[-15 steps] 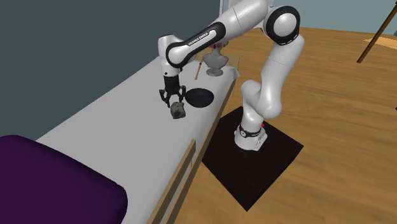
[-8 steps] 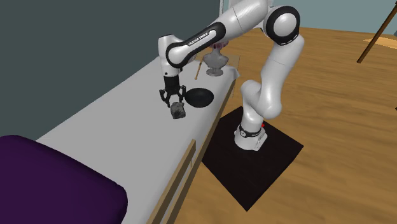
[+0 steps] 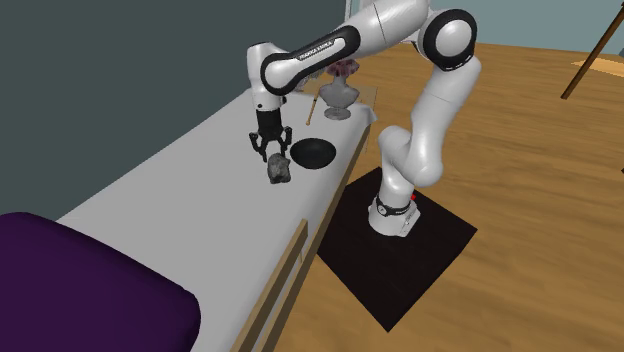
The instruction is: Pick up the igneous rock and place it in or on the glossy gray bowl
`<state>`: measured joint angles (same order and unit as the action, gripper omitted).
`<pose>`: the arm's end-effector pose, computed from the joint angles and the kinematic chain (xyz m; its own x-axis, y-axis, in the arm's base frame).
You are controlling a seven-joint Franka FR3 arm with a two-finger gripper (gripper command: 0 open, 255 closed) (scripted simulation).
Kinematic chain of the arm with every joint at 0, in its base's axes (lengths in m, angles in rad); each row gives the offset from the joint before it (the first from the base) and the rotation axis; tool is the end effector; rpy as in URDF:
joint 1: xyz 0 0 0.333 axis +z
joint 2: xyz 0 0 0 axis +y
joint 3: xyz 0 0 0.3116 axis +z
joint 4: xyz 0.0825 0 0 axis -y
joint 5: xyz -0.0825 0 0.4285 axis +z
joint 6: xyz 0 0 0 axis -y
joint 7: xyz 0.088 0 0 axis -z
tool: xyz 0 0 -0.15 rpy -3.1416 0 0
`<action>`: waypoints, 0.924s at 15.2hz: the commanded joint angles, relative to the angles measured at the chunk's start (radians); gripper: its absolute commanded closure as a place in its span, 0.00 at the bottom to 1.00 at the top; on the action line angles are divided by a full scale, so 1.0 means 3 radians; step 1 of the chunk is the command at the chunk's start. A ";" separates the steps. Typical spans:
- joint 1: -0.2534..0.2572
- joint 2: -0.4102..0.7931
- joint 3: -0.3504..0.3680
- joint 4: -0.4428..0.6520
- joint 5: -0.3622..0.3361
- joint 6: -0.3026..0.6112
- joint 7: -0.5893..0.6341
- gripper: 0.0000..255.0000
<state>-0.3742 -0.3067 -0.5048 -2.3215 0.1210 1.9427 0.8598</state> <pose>0.3228 -0.3634 0.3740 -0.1723 -0.9486 -0.2656 -0.9771 0.1988 -0.0760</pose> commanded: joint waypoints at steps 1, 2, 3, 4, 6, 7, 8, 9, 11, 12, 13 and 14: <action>-0.0001 -0.0028 0.0014 0.0064 -0.0012 -0.0086 0.0031 1.00; -0.0002 -0.0042 0.0020 0.0097 -0.0018 -0.0130 0.0046 1.00; -0.0003 -0.0056 0.0026 0.0130 -0.0024 -0.0174 0.0060 1.00; -0.0004 -0.0069 0.0032 0.0164 -0.0029 -0.0218 0.0073 1.00; -0.0004 -0.0092 0.0043 0.0234 -0.0039 -0.0306 0.0099 1.00; -0.0004 -0.0102 0.0048 0.0270 -0.0042 -0.0350 0.0112 1.00; -0.0004 -0.0111 0.0053 0.0306 -0.0046 -0.0394 0.0124 1.00; -0.0004 -0.0120 0.0058 0.0343 -0.0049 -0.0438 0.0136 1.00; -0.0002 -0.0134 0.0068 0.0420 -0.0053 -0.0525 0.0158 1.00; -0.0001 -0.0140 0.0072 0.0459 -0.0055 -0.0568 0.0169 1.00; 0.0000 -0.0146 0.0077 0.0499 -0.0056 -0.0612 0.0180 1.00; 0.0001 -0.0150 0.0081 0.0539 -0.0057 -0.0655 0.0190 1.00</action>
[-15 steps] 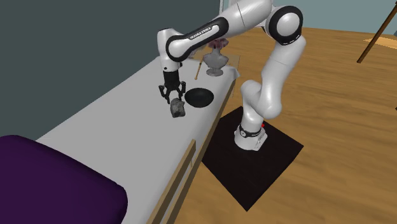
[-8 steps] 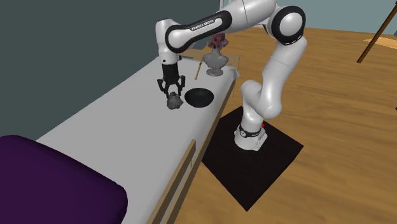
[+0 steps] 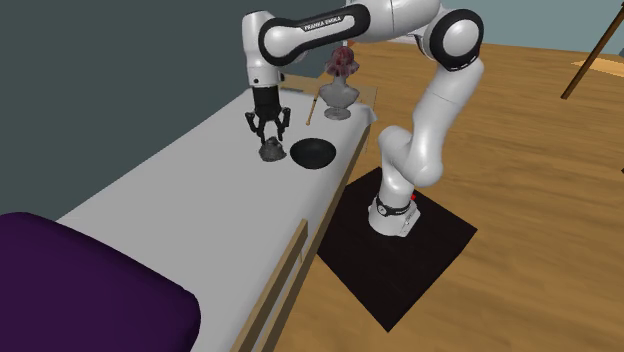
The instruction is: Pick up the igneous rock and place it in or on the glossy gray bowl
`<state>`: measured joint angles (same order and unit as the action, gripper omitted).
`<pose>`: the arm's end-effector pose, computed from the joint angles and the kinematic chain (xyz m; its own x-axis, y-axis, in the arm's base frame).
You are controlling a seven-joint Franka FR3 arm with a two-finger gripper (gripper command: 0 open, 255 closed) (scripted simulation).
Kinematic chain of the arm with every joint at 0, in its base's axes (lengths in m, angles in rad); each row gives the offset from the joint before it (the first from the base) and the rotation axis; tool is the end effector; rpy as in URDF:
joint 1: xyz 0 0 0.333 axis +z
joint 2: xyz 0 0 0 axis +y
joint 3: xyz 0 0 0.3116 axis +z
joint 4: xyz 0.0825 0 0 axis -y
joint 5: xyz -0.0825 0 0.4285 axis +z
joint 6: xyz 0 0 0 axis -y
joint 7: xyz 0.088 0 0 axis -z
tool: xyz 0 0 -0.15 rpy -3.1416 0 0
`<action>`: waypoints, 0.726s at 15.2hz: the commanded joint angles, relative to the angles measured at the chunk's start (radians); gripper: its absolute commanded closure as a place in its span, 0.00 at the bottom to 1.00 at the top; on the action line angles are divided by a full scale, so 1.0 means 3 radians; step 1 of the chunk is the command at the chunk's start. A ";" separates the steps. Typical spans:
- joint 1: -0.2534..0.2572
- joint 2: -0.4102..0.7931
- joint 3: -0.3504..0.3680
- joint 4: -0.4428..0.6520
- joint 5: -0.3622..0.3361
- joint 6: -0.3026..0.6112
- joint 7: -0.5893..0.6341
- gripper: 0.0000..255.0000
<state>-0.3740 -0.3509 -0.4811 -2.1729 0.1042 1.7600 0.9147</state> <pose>0.3260 -0.3652 0.4554 -0.1725 -0.9486 -0.2655 -0.9771 0.1989 -0.0759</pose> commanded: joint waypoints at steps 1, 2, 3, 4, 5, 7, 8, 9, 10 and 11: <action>0.0002 -0.0007 0.0006 0.0085 -0.0002 -0.0090 0.0017 1.00; 0.0003 -0.0010 0.0009 0.0127 -0.0002 -0.0133 0.0027 1.00; 0.0003 -0.0010 0.0009 0.0129 -0.0002 -0.0136 0.0028 1.00; -0.0036 -0.0106 -0.0007 0.0063 -0.0054 -0.0164 0.0003 1.00; -0.0078 -0.0199 -0.0024 0.0002 -0.0106 -0.0195 -0.0024 1.00; -0.0164 -0.0381 -0.0060 -0.0109 -0.0209 -0.0264 -0.0083 1.00; -0.0209 -0.0468 -0.0080 -0.0159 -0.0260 -0.0303 -0.0115 1.00; -0.0255 -0.0553 -0.0101 -0.0204 -0.0312 -0.0343 -0.0149 1.00; -0.0301 -0.0636 -0.0123 -0.0245 -0.0364 -0.0385 -0.0186 1.00; -0.0348 -0.0716 -0.0147 -0.0282 -0.0416 -0.0430 -0.0224 1.00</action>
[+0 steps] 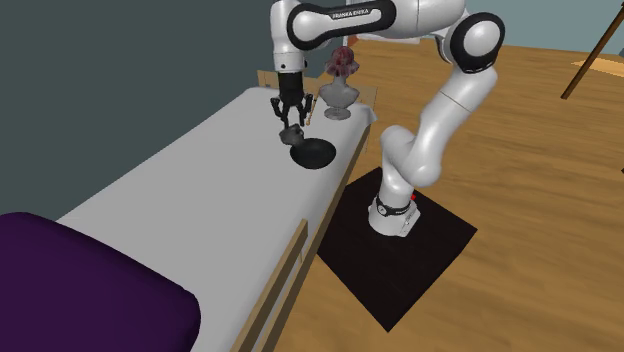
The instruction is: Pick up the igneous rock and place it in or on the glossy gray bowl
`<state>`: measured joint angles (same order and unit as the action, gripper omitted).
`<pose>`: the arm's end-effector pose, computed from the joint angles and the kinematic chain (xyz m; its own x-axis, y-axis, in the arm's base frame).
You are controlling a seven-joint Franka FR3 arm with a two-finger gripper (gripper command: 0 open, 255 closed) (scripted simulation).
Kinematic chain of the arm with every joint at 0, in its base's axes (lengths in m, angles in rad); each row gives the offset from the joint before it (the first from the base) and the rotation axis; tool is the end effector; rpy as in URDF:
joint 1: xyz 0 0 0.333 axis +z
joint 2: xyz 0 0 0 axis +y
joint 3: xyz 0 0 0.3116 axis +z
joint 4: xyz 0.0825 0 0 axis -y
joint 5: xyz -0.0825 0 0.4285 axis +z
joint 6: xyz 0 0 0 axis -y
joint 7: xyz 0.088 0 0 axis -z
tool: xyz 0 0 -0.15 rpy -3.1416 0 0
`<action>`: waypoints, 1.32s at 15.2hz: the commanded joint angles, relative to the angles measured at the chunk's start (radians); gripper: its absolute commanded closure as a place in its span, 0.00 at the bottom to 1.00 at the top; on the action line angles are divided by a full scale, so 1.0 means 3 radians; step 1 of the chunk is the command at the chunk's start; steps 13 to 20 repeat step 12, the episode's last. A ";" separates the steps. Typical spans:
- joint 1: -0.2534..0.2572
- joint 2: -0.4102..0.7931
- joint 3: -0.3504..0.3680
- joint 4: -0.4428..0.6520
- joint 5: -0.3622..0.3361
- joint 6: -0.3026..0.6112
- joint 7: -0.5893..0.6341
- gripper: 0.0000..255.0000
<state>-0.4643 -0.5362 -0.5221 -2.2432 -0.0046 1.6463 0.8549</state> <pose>0.2315 -0.3718 0.4802 -0.1732 -0.9484 -0.2656 -0.9769 0.1998 -0.0762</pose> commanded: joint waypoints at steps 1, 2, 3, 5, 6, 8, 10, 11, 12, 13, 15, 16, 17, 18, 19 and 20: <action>-0.0094 -0.0176 -0.0035 -0.0081 -0.0105 -0.0096 -0.0065 1.00; -0.0142 -0.0251 -0.0060 -0.0110 -0.0157 -0.0144 -0.0107 1.00; -0.0206 -0.0348 -0.0098 -0.0142 -0.0228 -0.0210 -0.0168 1.00; -0.0216 -0.0350 -0.0115 -0.0232 -0.0241 -0.0125 -0.0182 1.00; -0.0220 -0.0351 -0.0124 -0.0275 -0.0248 -0.0082 -0.0188 1.00; -0.0227 -0.0349 -0.0144 -0.0361 -0.0261 0.0005 -0.0203 1.00; -0.0220 -0.0349 -0.0127 -0.0315 -0.0249 -0.0042 -0.0188 0.00; -0.0590 -0.0751 0.0023 -0.0746 -0.0257 0.0387 0.0465 0.00; -0.1015 -0.1156 0.0234 -0.1206 -0.0252 0.0817 0.1096 0.00; -0.1015 -0.1156 0.0234 -0.1206 -0.0252 0.0817 0.1096 0.00; -0.1015 -0.1156 0.0234 -0.1206 -0.0252 0.0817 0.1096 0.00; -0.1015 -0.1156 0.0234 -0.1206 -0.0252 0.0817 0.1096 0.00; -0.1015 -0.1156 0.0234 -0.1206 -0.0252 0.0817 0.1096 0.00; -0.1015 -0.1156 0.0234 -0.1206 -0.0252 0.0817 0.1096 0.00; -0.1015 -0.1156 0.0234 -0.1206 -0.0252 0.0817 0.1096 0.00; -0.1015 -0.1156 0.0234 -0.1206 -0.0252 0.0817 0.1096 0.00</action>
